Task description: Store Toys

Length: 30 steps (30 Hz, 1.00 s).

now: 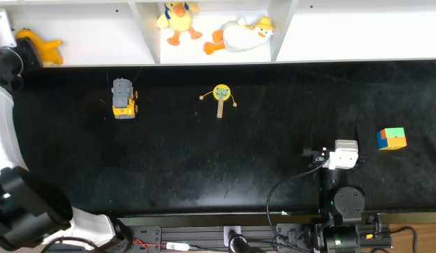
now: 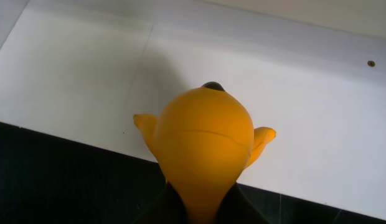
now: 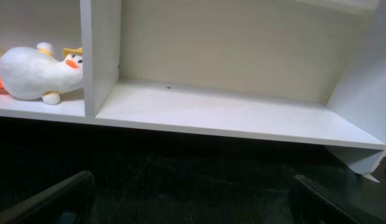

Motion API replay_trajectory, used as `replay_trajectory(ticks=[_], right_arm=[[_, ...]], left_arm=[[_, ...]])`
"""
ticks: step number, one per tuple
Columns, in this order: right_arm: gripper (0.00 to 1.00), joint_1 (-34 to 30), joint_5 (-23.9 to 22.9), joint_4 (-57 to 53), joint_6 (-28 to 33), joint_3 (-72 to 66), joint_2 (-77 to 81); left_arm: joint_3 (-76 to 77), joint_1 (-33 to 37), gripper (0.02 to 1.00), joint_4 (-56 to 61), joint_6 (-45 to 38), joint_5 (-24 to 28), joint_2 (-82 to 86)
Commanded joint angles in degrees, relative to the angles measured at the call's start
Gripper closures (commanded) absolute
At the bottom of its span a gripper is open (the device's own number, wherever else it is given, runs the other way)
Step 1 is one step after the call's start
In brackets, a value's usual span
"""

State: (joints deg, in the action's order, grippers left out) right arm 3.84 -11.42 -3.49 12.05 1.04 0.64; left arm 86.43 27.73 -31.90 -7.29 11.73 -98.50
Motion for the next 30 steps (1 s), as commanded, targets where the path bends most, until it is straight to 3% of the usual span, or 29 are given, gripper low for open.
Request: replay_trajectory(ticks=[1, 11, 21, 23, 26, 30], right_arm=[[0.005, -0.11, -0.42, 0.33, -0.04, -0.79, -0.39], [0.005, -0.11, -0.42, 0.33, -0.02, -0.79, -0.39], [0.005, -0.11, -0.42, 0.33, -0.02, -0.79, -0.39], [0.005, -0.11, -0.42, 0.33, -0.04, -0.79, -0.39], [0.005, -0.11, -0.42, 0.33, -0.04, -0.79, -0.39], [0.005, -0.11, -0.42, 0.33, -0.04, -0.79, -0.39]], left_arm=[[1.73, -0.15, 0.888, 1.11, 1.4, -0.02, -1.33], [1.73, -0.17, 0.86, 1.53, 1.81, 0.42, -3.65], [1.73, -0.48, 0.66, 3.56, 1.79, 0.39, -3.67], [1.73, -0.61, 0.54, 3.8, 1.79, 0.39, -3.65], [1.73, -0.85, 0.505, 3.8, 1.79, 0.39, -3.65], [1.73, -0.87, 0.169, 3.67, 1.81, 0.42, -3.65]])
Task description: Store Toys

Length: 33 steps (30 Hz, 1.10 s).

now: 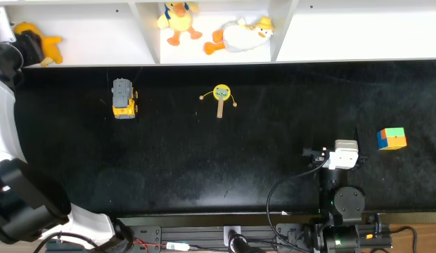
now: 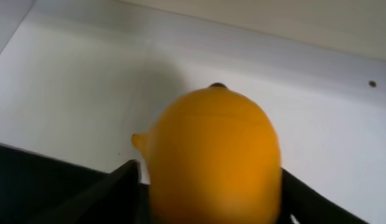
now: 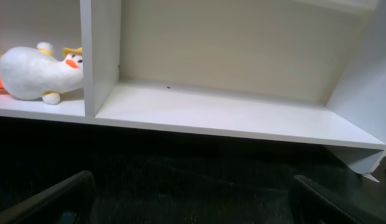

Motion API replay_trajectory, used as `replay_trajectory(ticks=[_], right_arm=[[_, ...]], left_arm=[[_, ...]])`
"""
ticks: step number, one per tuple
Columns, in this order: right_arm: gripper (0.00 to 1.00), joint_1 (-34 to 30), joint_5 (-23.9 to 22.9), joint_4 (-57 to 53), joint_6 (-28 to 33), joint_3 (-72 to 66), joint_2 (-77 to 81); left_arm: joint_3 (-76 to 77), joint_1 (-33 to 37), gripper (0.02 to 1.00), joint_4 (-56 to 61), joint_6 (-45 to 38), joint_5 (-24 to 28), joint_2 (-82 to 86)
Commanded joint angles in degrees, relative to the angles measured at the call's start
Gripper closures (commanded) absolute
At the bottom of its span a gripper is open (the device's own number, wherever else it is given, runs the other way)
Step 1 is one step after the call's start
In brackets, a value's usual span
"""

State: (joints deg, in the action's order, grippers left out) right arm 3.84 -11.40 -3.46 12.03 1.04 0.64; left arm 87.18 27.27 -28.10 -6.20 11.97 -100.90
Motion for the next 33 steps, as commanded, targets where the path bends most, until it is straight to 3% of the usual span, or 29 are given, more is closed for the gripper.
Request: replay_trajectory(ticks=[1, 3, 33], right_arm=[[0.005, -0.11, -0.44, 0.31, 0.0, -0.79, -0.39], [0.005, -0.11, -0.46, 0.31, -0.02, -0.79, -0.39], [0.005, -0.11, -0.44, 0.31, 0.0, -0.79, -0.39]], left_arm=[[0.98, -0.42, 0.115, -0.15, 0.72, 0.17, -1.25], [0.98, -0.39, 0.02, -0.22, 0.72, 0.15, -1.25], [0.96, -0.39, 0.02, 6.23, 0.5, -0.07, -4.2]])
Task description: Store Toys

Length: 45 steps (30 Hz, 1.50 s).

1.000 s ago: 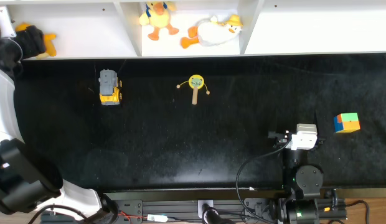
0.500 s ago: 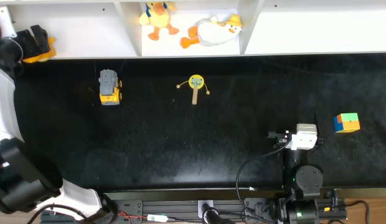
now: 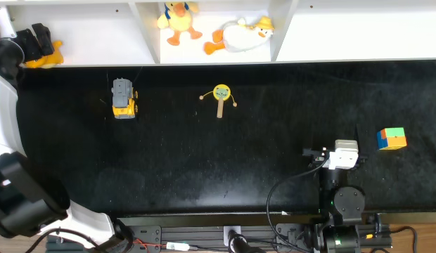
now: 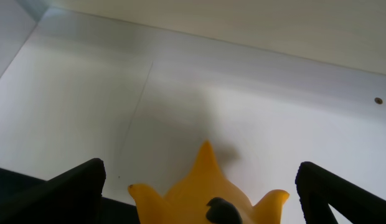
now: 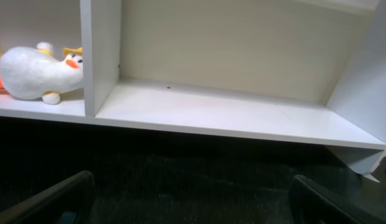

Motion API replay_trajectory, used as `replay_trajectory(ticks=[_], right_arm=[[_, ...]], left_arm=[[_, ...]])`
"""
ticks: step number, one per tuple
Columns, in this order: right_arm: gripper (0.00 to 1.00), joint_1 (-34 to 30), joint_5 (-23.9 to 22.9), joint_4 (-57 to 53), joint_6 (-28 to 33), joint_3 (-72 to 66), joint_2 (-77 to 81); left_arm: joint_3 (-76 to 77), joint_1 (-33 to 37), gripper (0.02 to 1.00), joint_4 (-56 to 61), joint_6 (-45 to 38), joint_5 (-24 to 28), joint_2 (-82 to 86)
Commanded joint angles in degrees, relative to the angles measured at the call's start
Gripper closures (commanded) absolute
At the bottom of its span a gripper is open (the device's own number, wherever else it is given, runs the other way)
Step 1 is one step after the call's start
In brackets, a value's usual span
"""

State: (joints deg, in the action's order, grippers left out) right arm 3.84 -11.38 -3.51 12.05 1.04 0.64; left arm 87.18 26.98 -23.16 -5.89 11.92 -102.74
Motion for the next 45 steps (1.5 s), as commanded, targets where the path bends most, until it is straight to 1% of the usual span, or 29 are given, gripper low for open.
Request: replay_trajectory(ticks=[1, 17, 20, 22, 45], right_arm=[[0.005, -0.11, -0.48, 0.35, -0.04, -0.79, -0.39], [0.005, -0.11, -0.46, 0.35, -0.02, -0.79, -0.39], [0.005, -0.11, -0.46, 0.35, -0.04, -0.79, -0.39], [0.005, -0.11, -0.48, 0.35, -0.04, -0.79, -0.39], [0.007, -0.11, -0.48, 0.35, -0.04, -0.79, -0.39]], left_arm=[[0.96, -0.11, 0.018, 1.64, 0.2, 0.0, -2.67], [0.96, -0.11, 0.02, 6.67, 0.5, 0.11, -5.35], [0.98, -0.11, 0.02, 6.67, 3.15, 0.66, -5.35], [0.98, -0.11, 0.02, 6.93, 3.39, 1.86, -5.35], [0.98, -0.11, 0.02, 17.55, 3.17, 2.43, -5.66]])
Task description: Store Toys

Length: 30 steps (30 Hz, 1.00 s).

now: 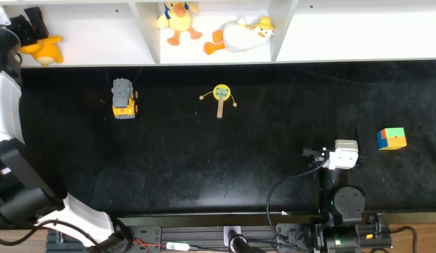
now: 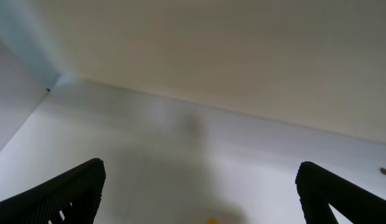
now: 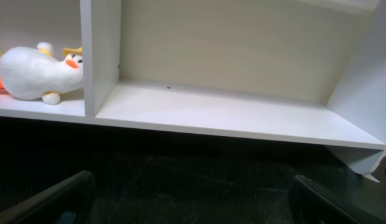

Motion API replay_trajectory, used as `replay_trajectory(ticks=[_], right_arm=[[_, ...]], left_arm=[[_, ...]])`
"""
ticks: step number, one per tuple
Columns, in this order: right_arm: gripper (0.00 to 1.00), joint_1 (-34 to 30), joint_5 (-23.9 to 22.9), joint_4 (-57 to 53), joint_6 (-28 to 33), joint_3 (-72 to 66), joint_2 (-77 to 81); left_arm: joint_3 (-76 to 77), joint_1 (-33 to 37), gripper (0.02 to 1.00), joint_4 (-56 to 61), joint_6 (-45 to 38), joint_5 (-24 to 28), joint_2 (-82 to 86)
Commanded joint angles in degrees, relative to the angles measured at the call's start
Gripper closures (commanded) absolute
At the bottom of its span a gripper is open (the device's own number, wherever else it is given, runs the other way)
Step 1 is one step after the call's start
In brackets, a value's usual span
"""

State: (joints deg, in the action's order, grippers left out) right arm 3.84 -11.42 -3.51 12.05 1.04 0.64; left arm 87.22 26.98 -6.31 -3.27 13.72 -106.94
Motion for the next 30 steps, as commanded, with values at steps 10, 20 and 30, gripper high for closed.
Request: replay_trajectory(ticks=[10, 20, 30], right_arm=[[0.007, -0.11, -0.42, 0.35, -0.04, -0.79, -0.39], [0.005, -0.11, -0.44, 0.35, -0.04, -0.79, -0.39], [0.007, -0.11, -0.42, 0.35, -0.02, -0.79, -0.39]], left_arm=[[0.94, -0.11, 0.02, -5.29, 1.42, 0.76, 3.17], [0.92, -0.11, 0.02, -16.79, -0.63, 0.59, 8.48], [-4.04, -0.11, 0.02, -17.86, -1.18, 0.76, 13.73]])
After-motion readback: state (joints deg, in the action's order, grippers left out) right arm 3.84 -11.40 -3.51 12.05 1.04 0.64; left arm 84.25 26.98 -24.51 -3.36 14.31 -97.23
